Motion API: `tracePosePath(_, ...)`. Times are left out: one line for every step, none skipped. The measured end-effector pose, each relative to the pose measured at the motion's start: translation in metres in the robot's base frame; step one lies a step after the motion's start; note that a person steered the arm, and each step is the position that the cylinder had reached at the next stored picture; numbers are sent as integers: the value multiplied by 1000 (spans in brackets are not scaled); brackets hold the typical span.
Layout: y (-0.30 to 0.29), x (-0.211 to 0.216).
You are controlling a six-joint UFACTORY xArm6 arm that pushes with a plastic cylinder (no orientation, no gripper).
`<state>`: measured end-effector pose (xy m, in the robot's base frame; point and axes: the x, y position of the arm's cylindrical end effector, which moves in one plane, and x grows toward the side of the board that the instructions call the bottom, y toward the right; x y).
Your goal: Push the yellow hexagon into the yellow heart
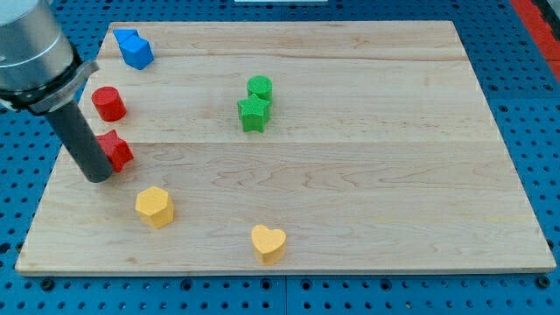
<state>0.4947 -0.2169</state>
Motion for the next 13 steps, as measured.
tracePosePath(14, -23)
tracePosePath(-8, -41)
tracePosePath(-10, -39)
tracePosePath(8, 21)
tracePosePath(61, 30)
tracePosePath(77, 38)
tracePosePath(56, 66)
tracePosePath(110, 96)
tracePosePath(182, 115)
tracePosePath(195, 124)
tracePosePath(220, 120)
tracePosePath(244, 104)
tracePosePath(243, 124)
